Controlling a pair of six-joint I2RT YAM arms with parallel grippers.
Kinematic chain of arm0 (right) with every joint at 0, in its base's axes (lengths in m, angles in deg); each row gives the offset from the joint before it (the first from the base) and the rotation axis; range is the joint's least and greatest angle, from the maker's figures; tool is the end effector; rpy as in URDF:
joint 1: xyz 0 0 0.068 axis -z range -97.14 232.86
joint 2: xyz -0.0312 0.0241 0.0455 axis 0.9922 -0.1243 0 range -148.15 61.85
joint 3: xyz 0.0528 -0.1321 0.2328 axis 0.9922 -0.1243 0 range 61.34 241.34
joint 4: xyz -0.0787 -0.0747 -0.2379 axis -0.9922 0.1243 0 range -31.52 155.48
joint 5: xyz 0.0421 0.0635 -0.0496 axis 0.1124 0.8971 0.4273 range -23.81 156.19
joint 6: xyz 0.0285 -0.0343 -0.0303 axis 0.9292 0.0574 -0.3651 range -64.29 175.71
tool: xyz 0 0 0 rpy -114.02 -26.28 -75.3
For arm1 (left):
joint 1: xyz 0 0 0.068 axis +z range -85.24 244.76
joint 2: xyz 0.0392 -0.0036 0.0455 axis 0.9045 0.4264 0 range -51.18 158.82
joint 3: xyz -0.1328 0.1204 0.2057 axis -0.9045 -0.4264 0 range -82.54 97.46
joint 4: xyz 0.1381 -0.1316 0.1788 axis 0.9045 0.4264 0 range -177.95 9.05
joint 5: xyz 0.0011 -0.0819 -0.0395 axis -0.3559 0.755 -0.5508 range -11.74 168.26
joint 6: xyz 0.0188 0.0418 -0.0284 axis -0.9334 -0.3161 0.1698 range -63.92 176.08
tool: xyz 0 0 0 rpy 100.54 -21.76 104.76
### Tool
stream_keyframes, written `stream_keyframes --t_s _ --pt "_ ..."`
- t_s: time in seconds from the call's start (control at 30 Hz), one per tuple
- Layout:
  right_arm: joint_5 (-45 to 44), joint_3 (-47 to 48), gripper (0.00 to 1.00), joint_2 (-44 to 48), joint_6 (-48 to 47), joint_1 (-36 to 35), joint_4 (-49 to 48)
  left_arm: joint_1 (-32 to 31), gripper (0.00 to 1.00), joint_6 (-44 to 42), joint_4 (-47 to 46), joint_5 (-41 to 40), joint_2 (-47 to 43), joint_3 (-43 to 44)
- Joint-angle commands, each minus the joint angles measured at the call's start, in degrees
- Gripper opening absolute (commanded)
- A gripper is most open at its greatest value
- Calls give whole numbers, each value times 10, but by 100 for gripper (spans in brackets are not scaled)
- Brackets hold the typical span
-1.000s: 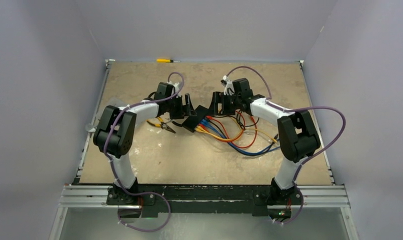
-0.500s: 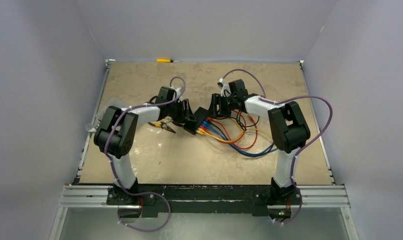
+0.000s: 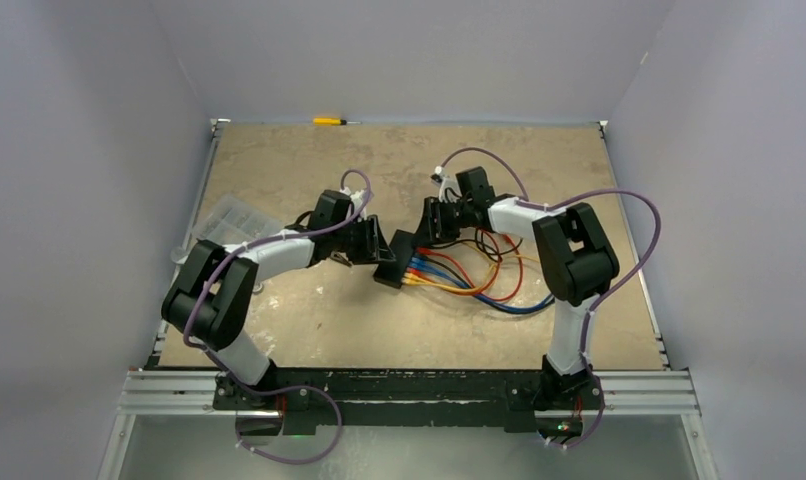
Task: Pull the plug from the switch port
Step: Move the switch port to the center of the board.
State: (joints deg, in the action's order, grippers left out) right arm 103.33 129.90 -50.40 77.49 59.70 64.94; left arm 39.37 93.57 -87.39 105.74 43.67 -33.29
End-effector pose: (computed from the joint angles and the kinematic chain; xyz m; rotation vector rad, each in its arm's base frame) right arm 0.3632 0.1788 0.1534 -0.3364 2.5088 1.1280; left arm 0.2908 -0.1562 0.1674 -0.0191 2.5384 -1.0575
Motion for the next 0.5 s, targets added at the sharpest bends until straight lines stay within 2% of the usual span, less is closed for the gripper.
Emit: stream_keyframes --t_s 0.0,0.13,0.33,0.47 --pt "59 -23 47 14 -14 -20 -38 -5 37 4 -9 -11 -39 -13" --pt "58 -19 47 3 -27 -52 -39 -5 44 -19 40 -40 -57 -3" --pt "-17 1 47 -3 -52 -98 -19 -5 49 -50 101 -96 -73 21" --pt "-48 0 47 10 -51 -102 -13 -5 54 -70 139 -135 -86 31"
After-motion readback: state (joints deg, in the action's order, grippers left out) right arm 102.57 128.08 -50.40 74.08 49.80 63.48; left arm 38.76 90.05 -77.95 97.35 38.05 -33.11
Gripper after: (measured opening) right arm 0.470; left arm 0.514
